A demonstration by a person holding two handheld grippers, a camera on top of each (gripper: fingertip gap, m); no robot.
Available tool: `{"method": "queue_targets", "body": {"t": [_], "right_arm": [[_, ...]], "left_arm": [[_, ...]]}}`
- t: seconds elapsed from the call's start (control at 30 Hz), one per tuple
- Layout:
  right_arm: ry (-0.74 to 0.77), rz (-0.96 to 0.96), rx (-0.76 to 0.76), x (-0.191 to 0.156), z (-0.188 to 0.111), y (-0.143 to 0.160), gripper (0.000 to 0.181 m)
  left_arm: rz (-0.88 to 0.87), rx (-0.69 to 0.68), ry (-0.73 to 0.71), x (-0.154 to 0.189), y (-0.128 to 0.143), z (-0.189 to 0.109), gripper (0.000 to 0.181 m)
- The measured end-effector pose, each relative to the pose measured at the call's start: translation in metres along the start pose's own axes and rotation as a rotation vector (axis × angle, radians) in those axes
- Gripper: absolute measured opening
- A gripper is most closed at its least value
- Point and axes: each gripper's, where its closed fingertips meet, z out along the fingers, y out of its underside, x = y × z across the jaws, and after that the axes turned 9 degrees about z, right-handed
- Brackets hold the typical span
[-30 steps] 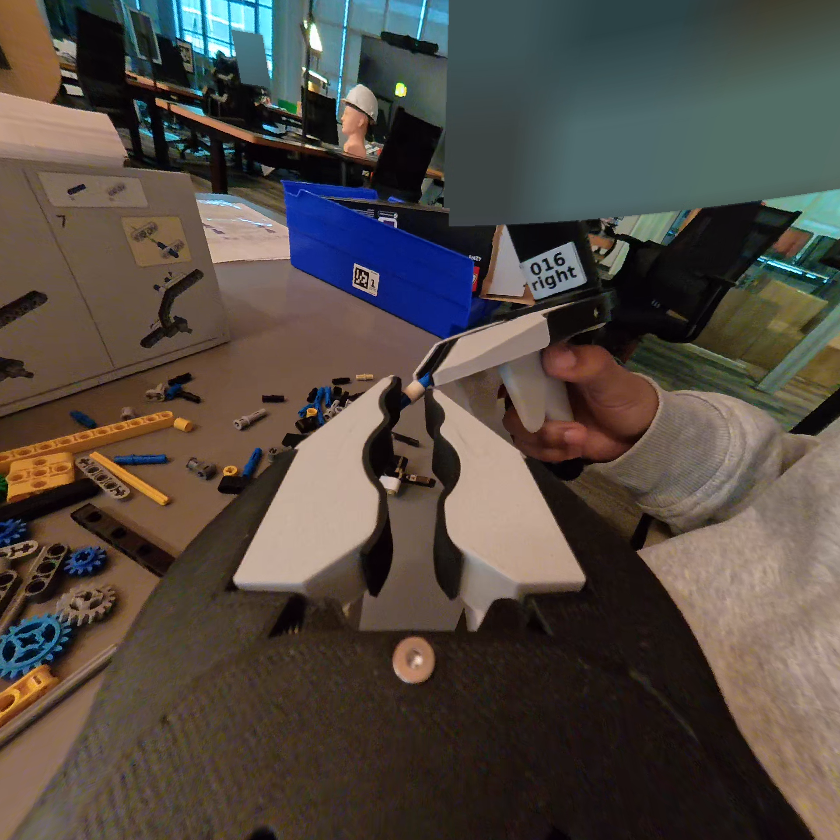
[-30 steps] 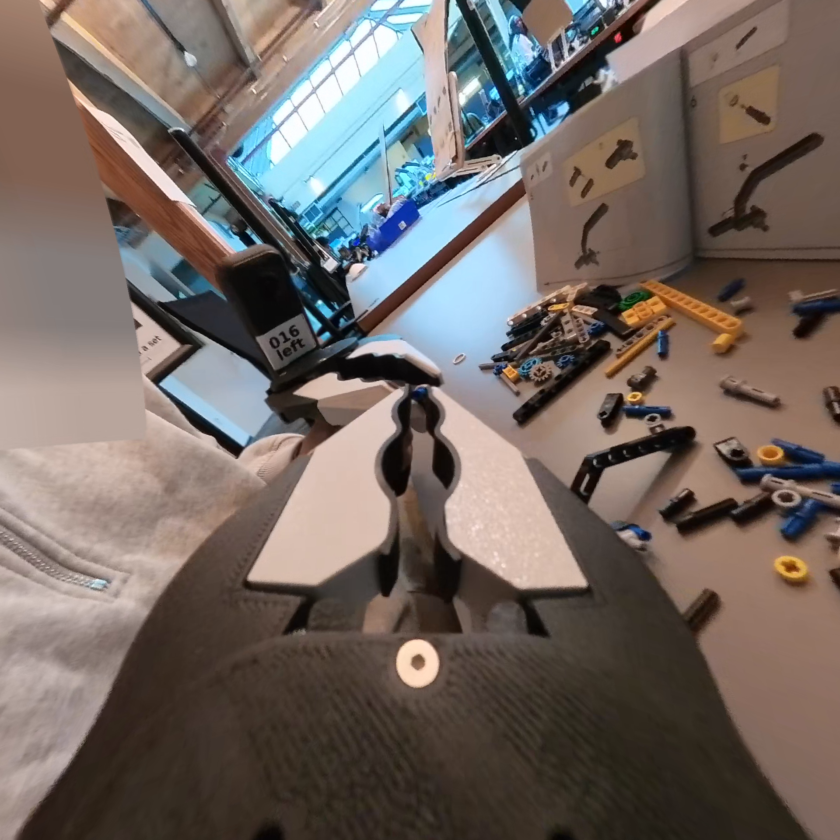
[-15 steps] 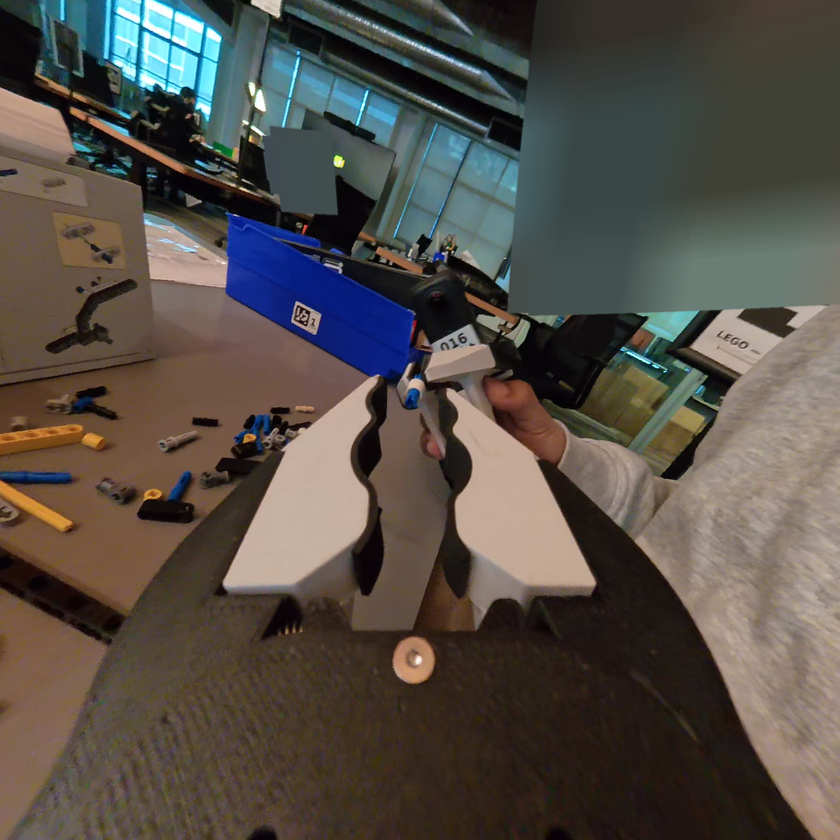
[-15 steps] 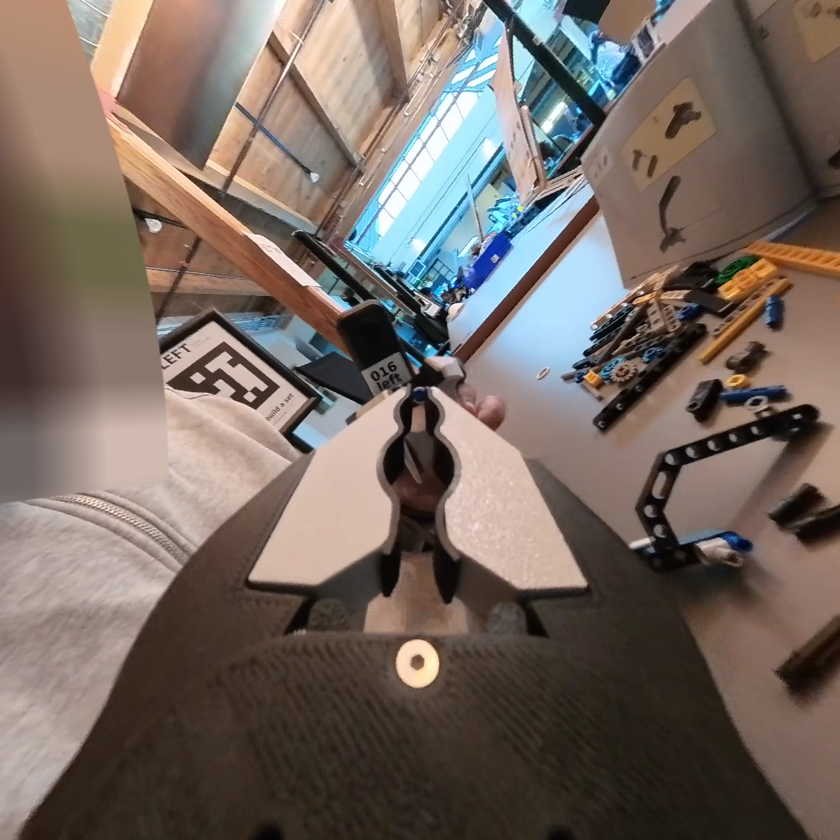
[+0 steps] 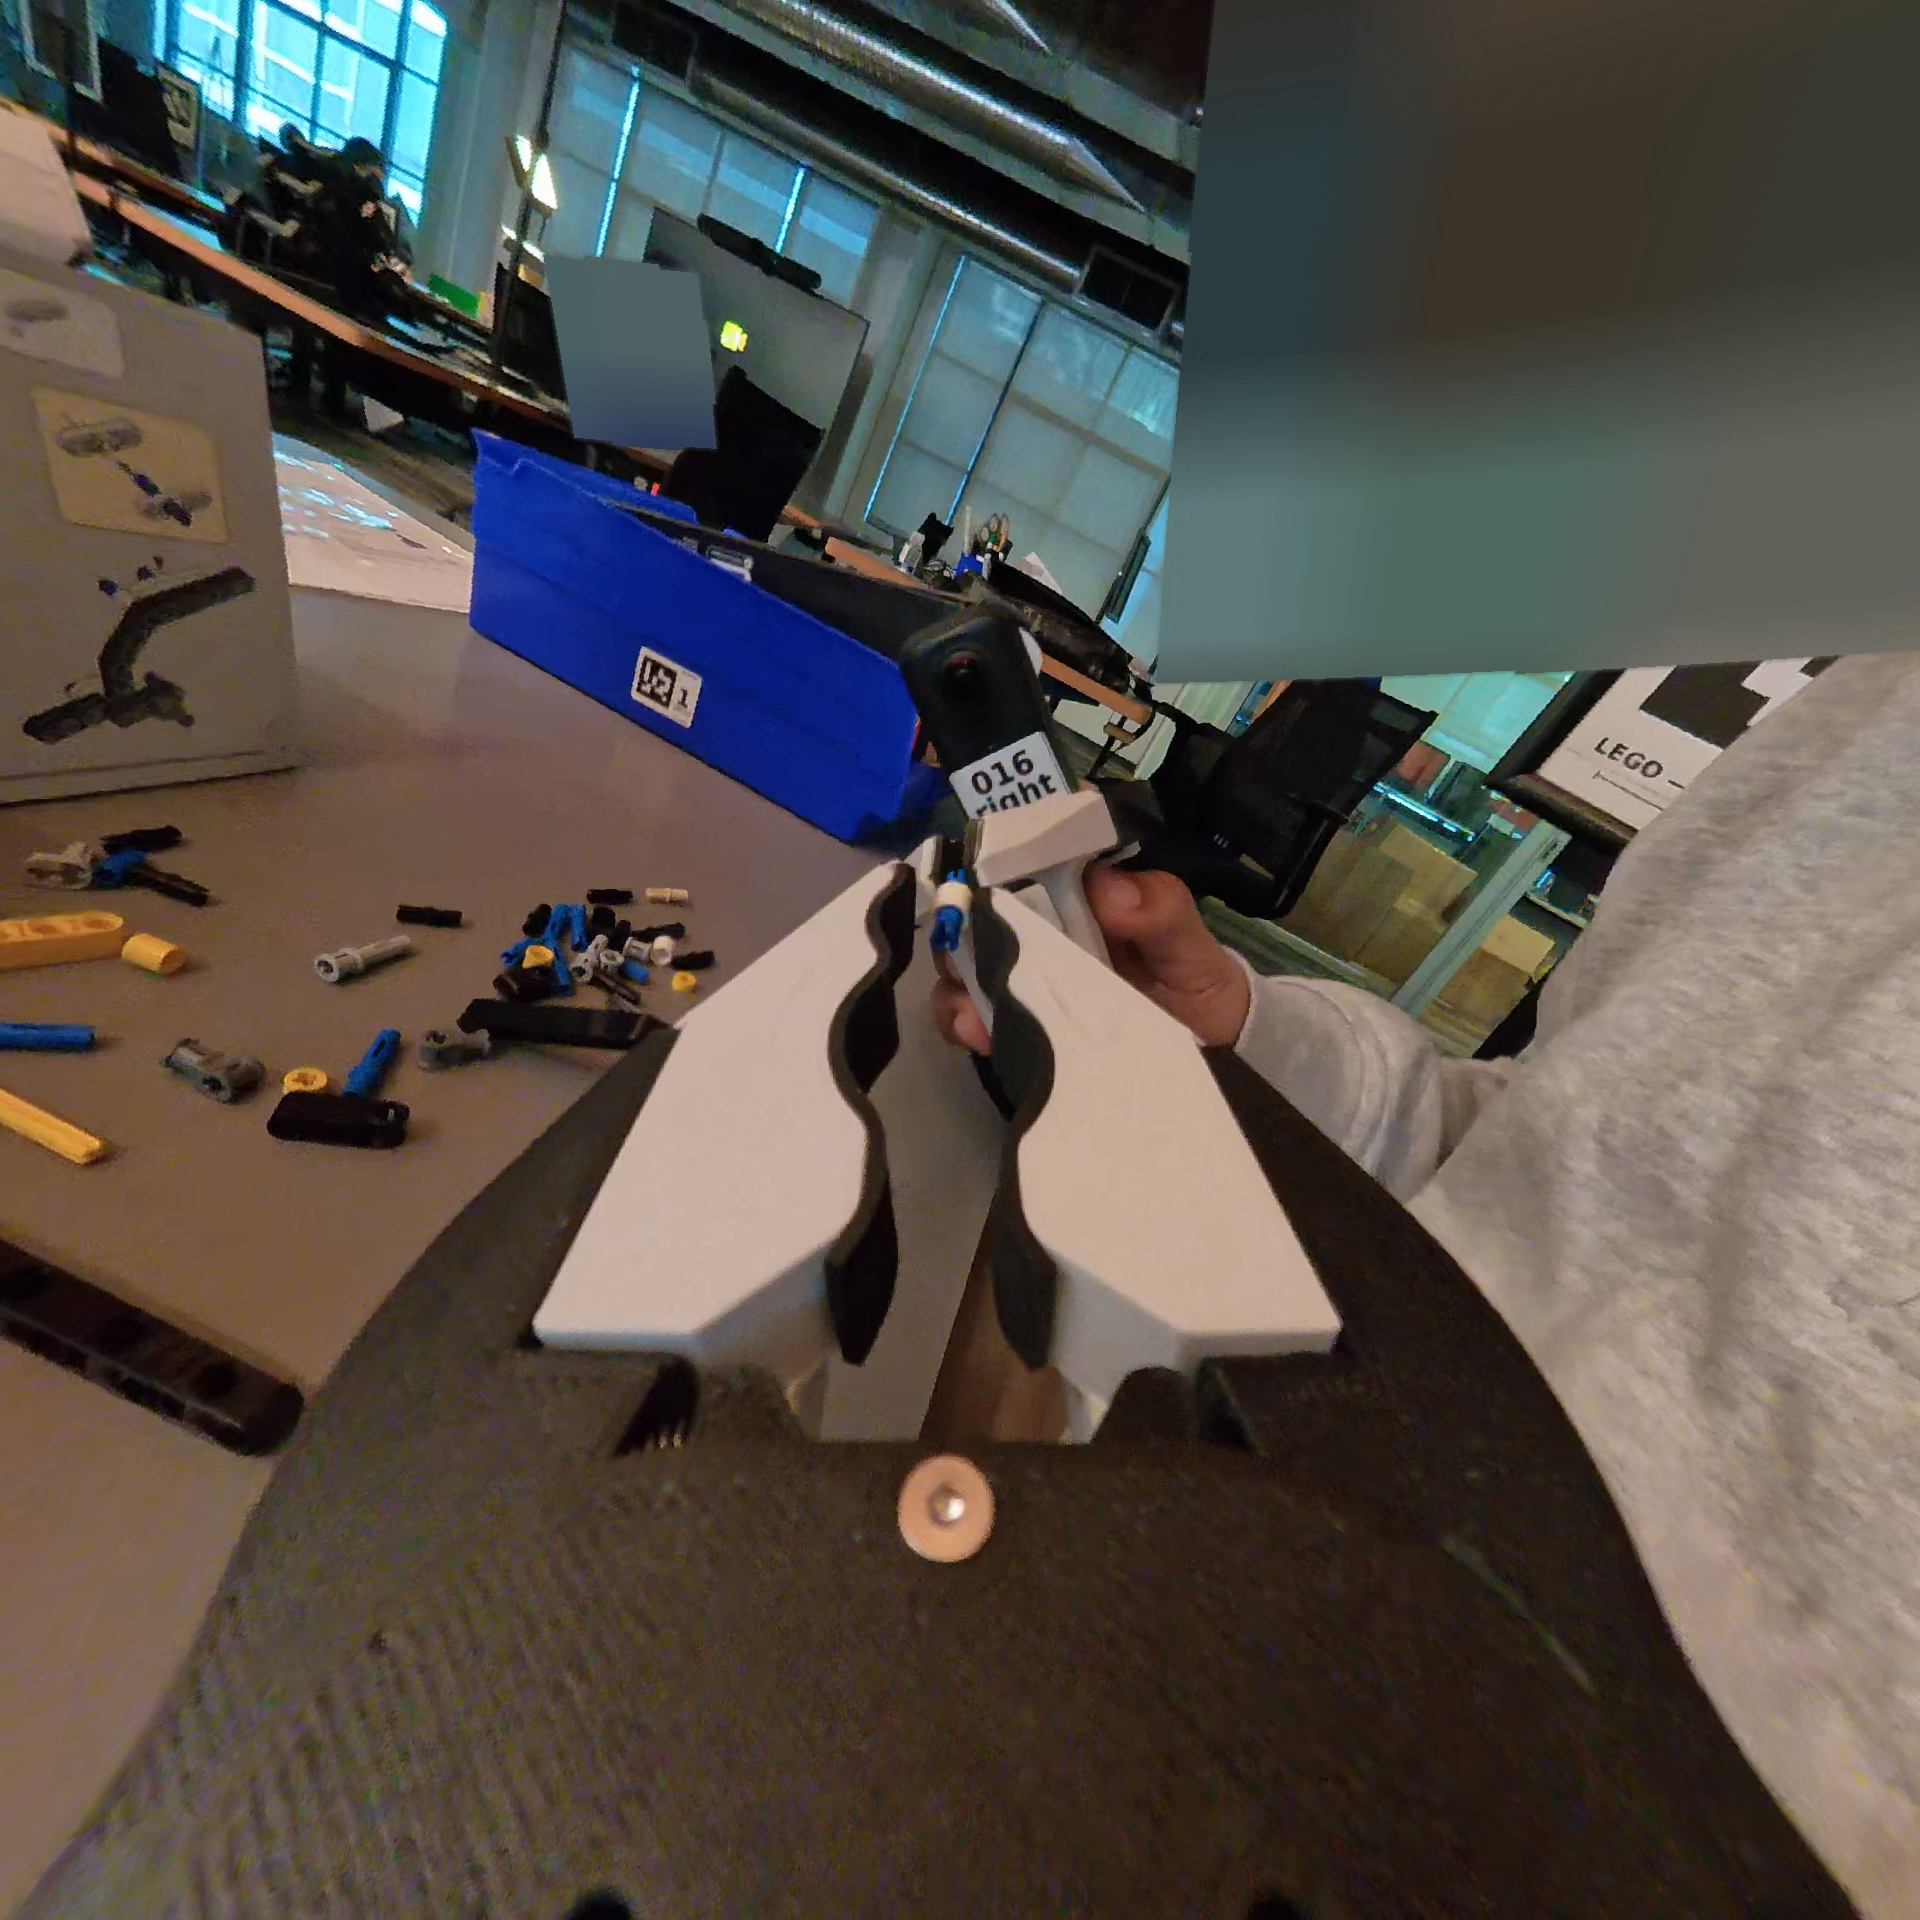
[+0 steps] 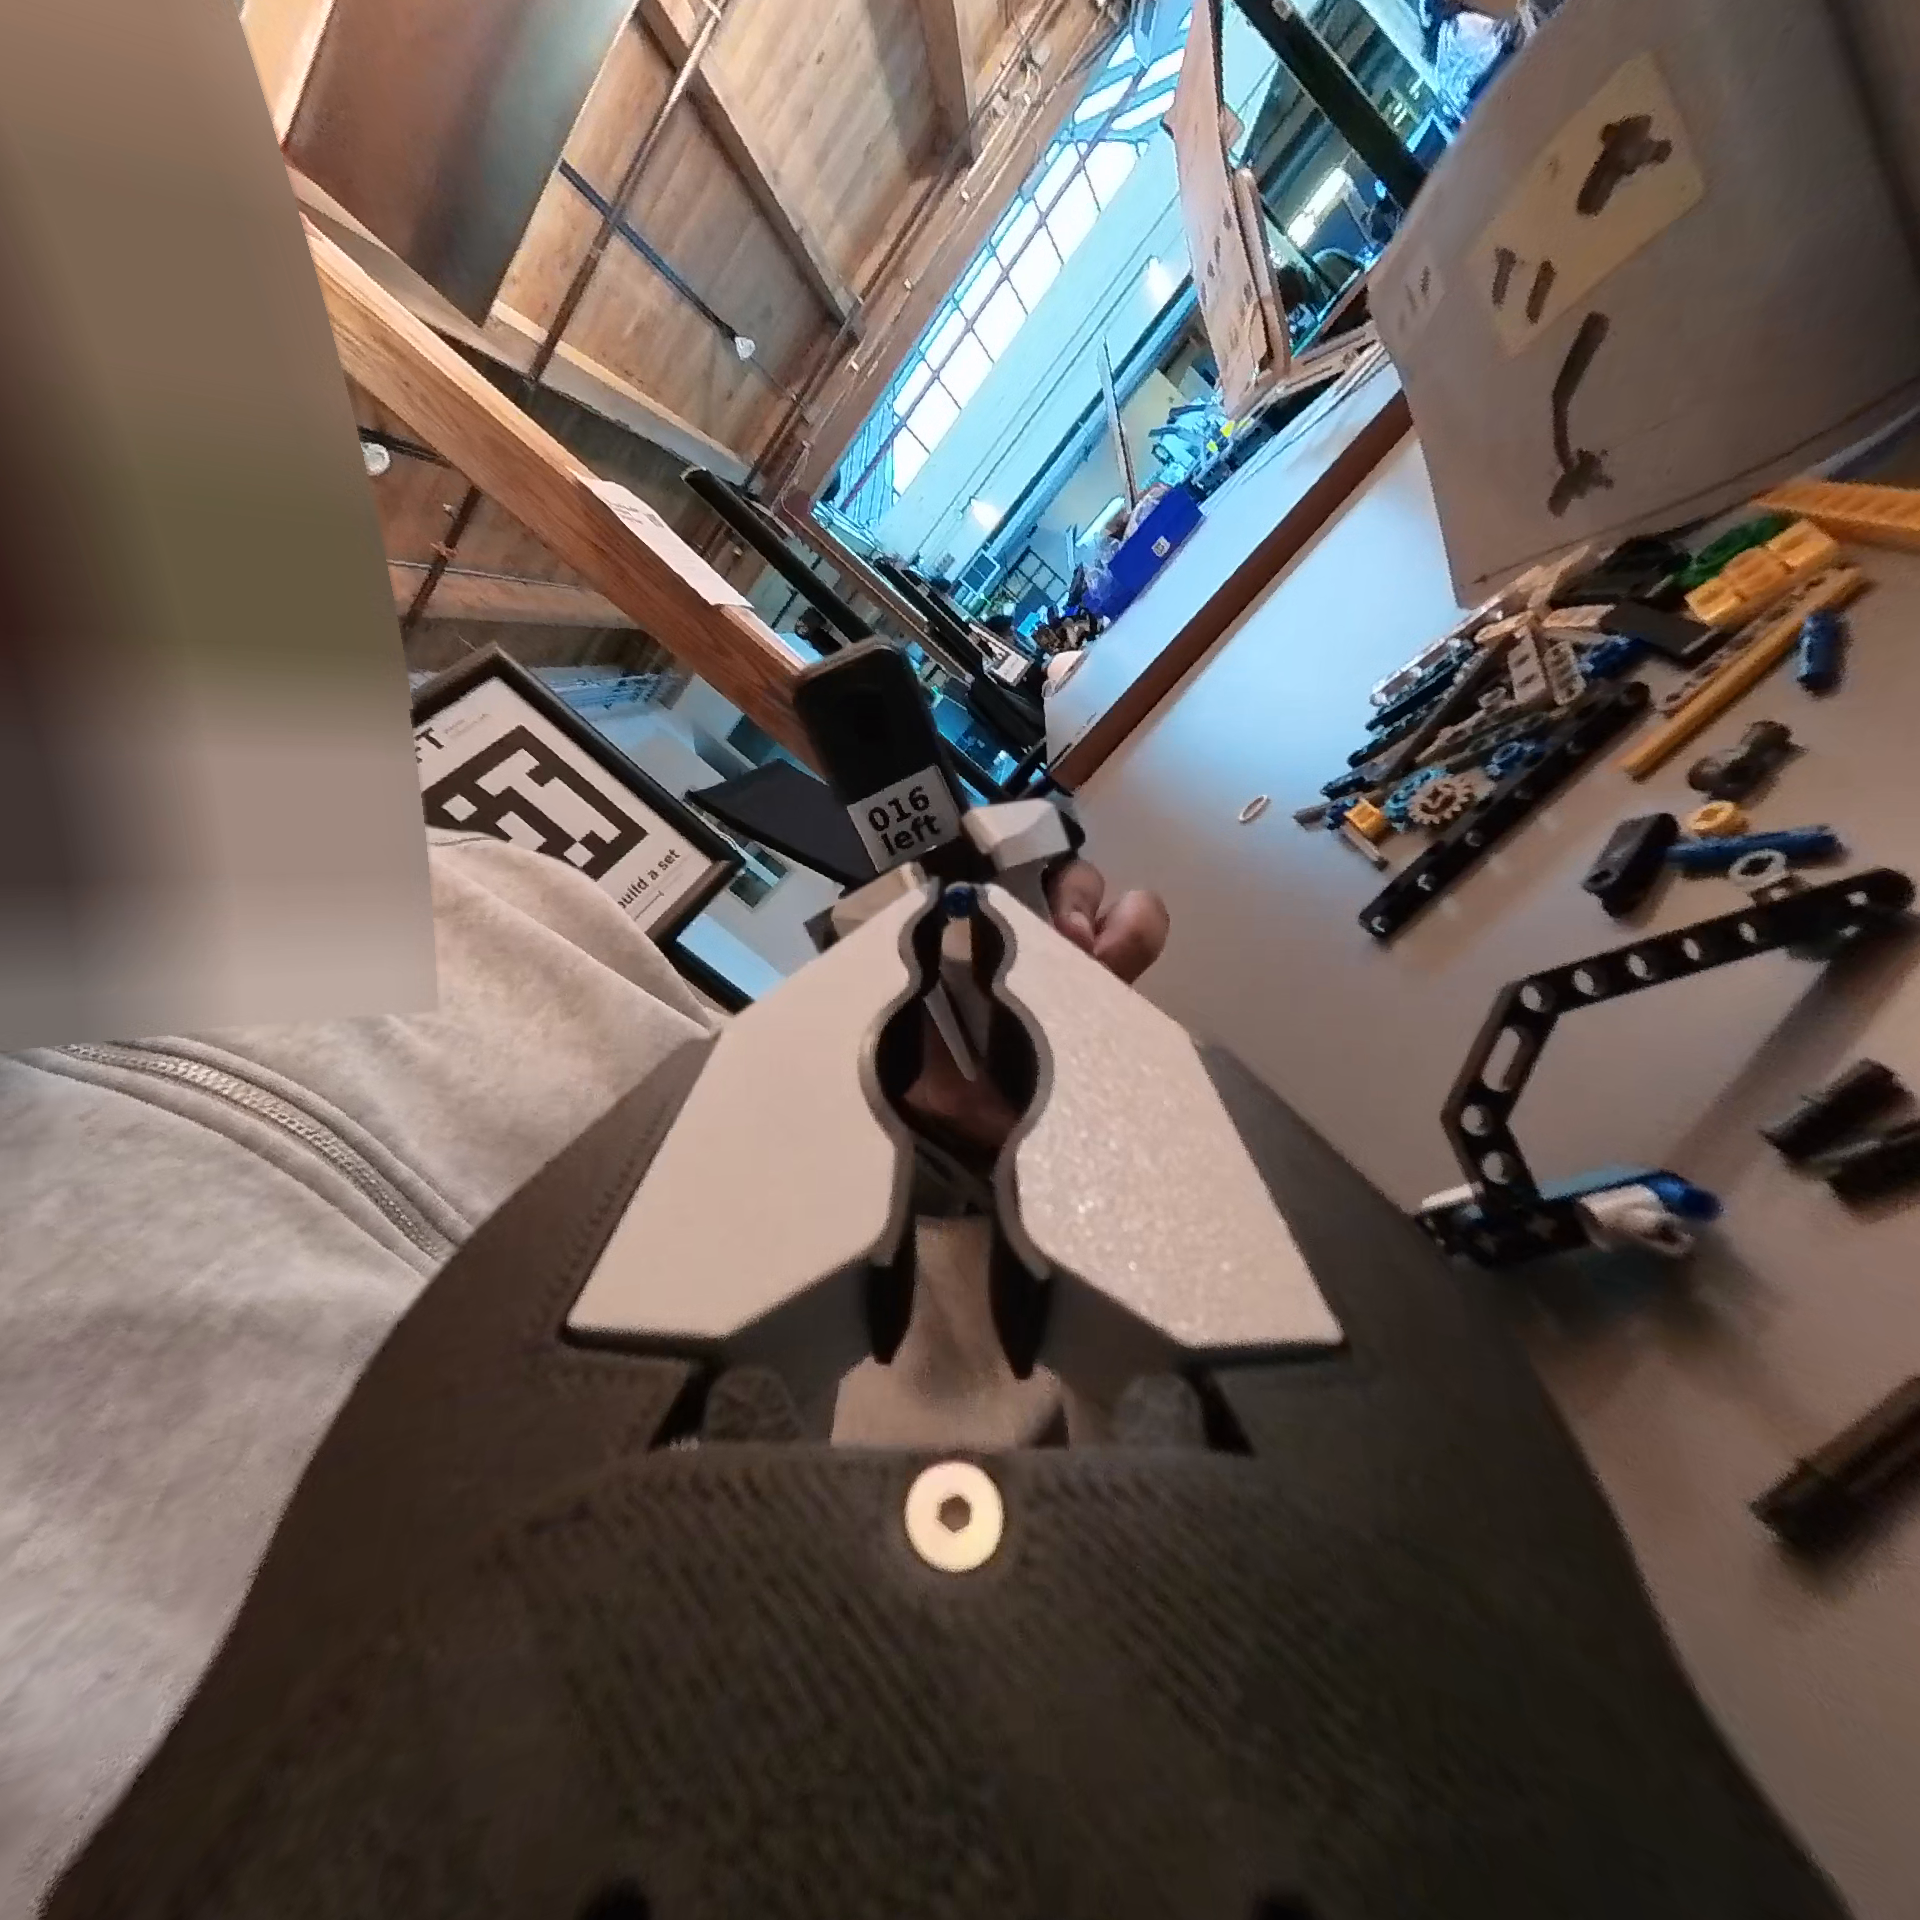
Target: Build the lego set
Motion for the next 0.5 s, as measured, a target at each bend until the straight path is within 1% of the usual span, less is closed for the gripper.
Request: {"method": "queue_targets", "body": {"t": [0.1,0.5], "right_arm": [[0.019,0.001,-0.013,0.006,0.001,0.004,0.002],[0.01,0.037,-0.029,0.012,0.003,0.005,0.002]], "left_arm": [[-0.013,0.01,-0.004,-0.004,0.004,-0.002,0.01],[-0.096,0.048,0.016,-0.012,0.001,-0.004,0.011]]}}
